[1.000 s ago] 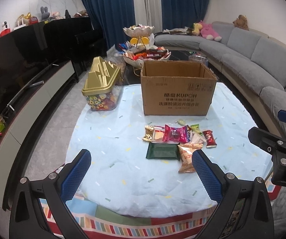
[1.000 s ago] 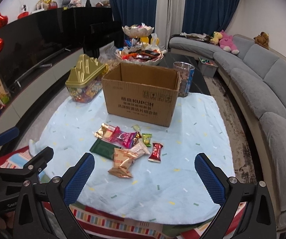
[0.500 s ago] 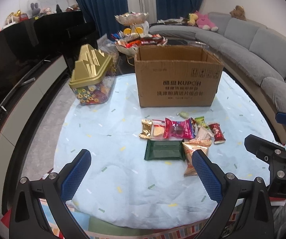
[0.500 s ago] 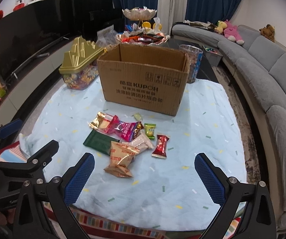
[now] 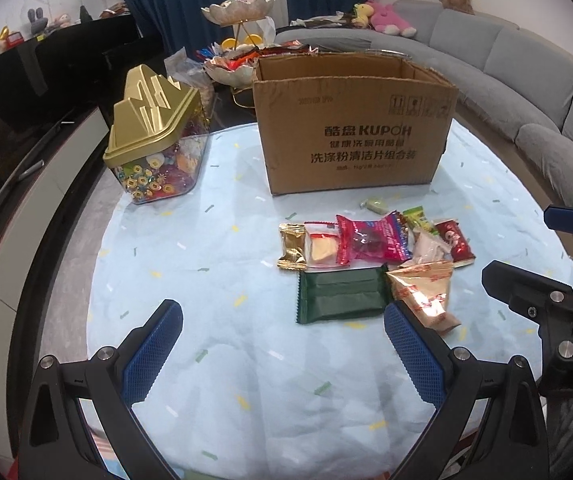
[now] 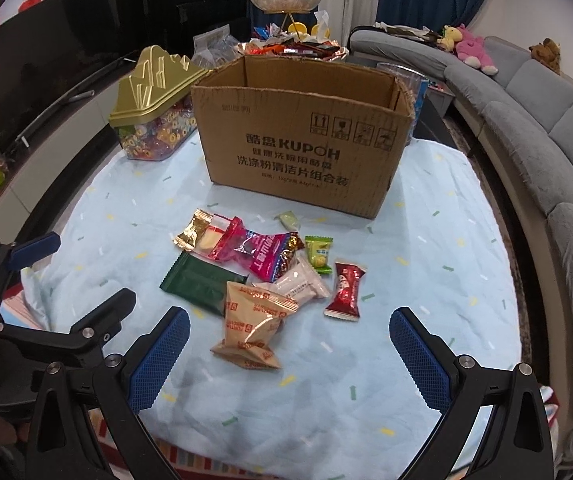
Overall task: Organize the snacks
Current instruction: 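Grasp the gold-wrapped candy with the left tool while the right tool grasps the tan biscuit pack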
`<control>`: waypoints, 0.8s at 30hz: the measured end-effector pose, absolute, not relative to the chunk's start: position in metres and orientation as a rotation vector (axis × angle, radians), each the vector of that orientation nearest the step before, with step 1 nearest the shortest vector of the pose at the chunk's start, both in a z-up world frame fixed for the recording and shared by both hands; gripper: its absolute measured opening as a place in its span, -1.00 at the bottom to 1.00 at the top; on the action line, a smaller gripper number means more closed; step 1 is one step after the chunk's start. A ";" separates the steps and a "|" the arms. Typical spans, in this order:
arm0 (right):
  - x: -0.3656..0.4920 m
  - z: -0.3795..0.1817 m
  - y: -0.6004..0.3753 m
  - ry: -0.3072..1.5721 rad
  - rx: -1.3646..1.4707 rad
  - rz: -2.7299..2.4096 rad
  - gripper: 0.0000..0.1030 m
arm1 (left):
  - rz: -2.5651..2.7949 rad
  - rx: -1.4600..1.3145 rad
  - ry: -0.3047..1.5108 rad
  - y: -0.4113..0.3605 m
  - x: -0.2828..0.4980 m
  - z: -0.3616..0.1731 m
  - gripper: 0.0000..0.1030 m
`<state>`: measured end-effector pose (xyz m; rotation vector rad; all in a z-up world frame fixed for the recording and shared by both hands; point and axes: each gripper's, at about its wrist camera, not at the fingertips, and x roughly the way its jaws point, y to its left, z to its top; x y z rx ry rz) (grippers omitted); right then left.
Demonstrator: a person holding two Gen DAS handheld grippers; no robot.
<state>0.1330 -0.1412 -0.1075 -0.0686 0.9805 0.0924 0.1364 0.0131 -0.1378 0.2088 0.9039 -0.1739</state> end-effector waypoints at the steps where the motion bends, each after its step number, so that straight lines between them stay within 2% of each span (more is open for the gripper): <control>1: 0.135 -0.110 -0.140 0.984 -0.065 0.089 0.97 | -0.175 0.213 0.905 0.014 0.138 -0.139 0.99; 7: 0.144 -0.126 -0.133 1.021 -0.059 0.076 0.85 | -0.193 0.217 0.906 0.023 0.154 -0.149 0.99; 17: 0.156 -0.151 -0.123 1.094 -0.070 0.065 0.83 | -0.309 0.265 0.943 0.017 0.192 -0.168 0.99; 24: 0.165 -0.168 -0.121 1.158 -0.040 0.051 0.73 | -0.385 0.349 0.955 0.006 0.215 -0.185 0.99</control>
